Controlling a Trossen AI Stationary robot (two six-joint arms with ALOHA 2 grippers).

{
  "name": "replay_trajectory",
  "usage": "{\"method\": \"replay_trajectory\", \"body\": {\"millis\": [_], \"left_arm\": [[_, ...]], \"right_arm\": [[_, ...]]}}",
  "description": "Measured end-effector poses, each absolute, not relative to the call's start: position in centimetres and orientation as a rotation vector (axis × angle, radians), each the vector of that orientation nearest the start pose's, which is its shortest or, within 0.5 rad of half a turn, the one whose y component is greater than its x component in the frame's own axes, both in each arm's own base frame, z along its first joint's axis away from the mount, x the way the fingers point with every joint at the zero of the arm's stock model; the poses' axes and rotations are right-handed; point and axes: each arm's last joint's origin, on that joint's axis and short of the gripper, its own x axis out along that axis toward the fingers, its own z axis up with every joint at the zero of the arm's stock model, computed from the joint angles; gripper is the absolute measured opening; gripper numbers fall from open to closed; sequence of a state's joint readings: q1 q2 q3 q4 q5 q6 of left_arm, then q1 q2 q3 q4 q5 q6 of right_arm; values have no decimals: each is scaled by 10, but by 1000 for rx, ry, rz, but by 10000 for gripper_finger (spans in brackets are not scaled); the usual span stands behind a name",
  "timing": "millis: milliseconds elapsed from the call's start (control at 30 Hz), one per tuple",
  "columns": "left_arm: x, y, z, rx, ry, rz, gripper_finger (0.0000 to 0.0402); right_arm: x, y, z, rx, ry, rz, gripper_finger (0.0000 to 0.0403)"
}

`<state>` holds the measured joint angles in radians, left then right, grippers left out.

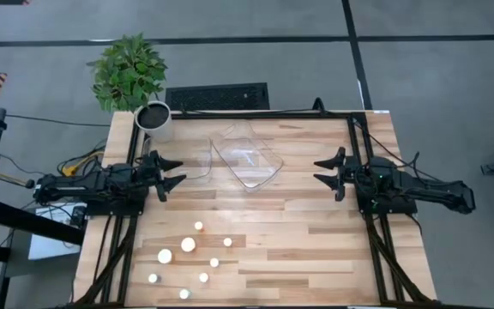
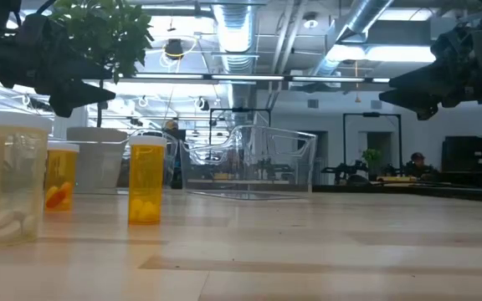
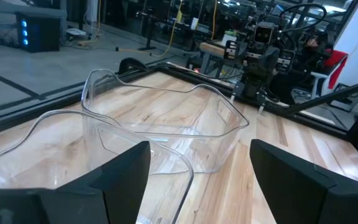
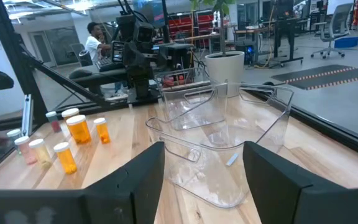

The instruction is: Pick and place medicine bottles into bin by pill shape (circle, oval)

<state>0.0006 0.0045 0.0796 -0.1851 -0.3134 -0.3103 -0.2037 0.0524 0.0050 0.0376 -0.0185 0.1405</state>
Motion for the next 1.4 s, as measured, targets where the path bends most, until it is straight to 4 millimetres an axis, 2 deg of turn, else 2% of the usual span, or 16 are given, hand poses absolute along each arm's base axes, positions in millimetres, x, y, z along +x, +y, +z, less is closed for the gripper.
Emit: {"method": "replay_trajectory", "body": {"millis": [1067, 1400], "left_arm": [[91, 9, 173, -292, 49, 326, 270], [91, 9, 173, -371, 35, 327, 270]], "right_arm": [[99, -20, 165, 145, -4, -185, 225], [99, -20, 165, 373, -28, -184, 225]]}}
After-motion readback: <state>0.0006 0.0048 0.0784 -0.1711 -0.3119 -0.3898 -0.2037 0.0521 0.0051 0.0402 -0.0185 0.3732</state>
